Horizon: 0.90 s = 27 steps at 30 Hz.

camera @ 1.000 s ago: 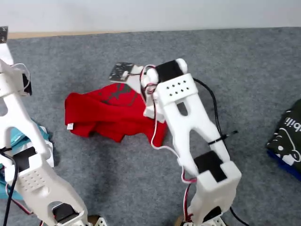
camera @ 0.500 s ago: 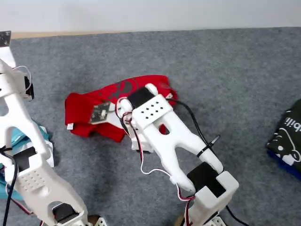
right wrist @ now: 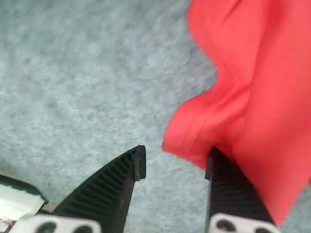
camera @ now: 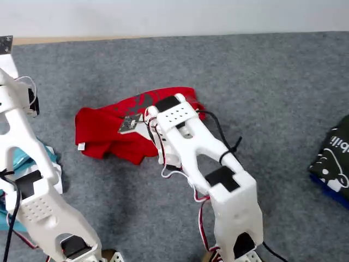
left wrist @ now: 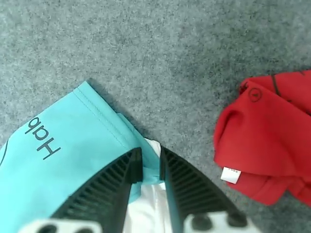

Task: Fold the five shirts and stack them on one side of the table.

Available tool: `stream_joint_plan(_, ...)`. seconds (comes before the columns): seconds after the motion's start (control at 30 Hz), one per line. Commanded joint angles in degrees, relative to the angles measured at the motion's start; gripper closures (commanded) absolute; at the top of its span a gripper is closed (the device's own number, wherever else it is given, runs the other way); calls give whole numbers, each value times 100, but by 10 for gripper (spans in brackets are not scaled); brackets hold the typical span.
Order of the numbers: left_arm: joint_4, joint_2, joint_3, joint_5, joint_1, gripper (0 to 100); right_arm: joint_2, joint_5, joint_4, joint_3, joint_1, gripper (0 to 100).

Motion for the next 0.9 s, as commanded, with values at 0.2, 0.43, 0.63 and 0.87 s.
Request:
stream_joint_plan(0.2,141,-325,-13,62,18,931,1033,35,31,-1116,145,788)
stream_joint_plan(0.43,141,-325,-13,53,9,931,1112,44,31,-1116,189,791)
stream_joint_plan(0.63,141,-325,-13,53,9,931,1121,316,22,-1116,462,974)
stream_joint_plan(0.87,132,-325,-13,53,18,931,1042,475,295,-1415,927,987)
